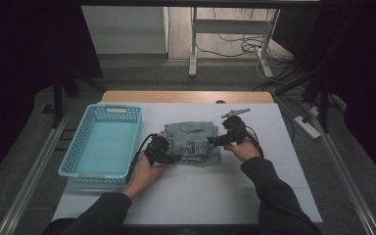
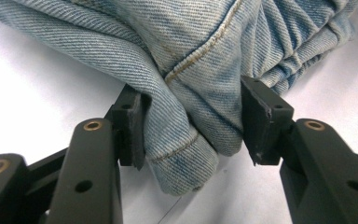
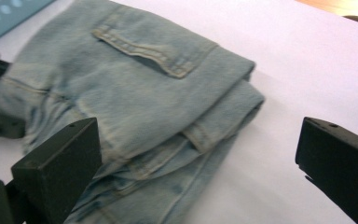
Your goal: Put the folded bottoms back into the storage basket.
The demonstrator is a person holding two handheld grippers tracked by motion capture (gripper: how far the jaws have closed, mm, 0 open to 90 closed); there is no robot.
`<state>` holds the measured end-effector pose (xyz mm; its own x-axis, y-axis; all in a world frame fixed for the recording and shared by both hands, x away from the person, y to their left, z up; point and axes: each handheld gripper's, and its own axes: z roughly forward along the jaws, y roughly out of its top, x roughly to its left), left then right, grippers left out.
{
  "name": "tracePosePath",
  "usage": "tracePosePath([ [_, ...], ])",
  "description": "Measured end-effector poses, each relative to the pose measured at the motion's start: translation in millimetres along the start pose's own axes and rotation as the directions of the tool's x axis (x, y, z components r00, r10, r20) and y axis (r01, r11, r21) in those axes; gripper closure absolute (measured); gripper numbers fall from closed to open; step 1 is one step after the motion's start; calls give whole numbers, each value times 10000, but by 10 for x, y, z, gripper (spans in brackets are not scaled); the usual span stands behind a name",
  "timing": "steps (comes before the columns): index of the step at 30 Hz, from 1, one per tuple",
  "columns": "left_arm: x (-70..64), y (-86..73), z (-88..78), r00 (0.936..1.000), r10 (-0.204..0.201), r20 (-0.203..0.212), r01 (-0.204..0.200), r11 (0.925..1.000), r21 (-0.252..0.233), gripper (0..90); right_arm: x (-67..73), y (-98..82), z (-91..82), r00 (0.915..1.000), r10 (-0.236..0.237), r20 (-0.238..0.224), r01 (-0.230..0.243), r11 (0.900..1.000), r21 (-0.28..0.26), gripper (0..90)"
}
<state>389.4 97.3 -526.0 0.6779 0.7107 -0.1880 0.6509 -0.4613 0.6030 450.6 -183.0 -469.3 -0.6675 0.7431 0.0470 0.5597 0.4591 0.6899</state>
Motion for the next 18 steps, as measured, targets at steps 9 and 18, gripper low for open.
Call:
tracePosePath([
  [9,2,-3,1,10000,-35,25,35,10000,-16,475,-100,51,109,9998,21,175,-23,9999,131,6],
  [18,2,-6,2,10000,-66,26,66,10000,-37,475,-172,149,203,9994,286,193,-288,9995,108,6],
])
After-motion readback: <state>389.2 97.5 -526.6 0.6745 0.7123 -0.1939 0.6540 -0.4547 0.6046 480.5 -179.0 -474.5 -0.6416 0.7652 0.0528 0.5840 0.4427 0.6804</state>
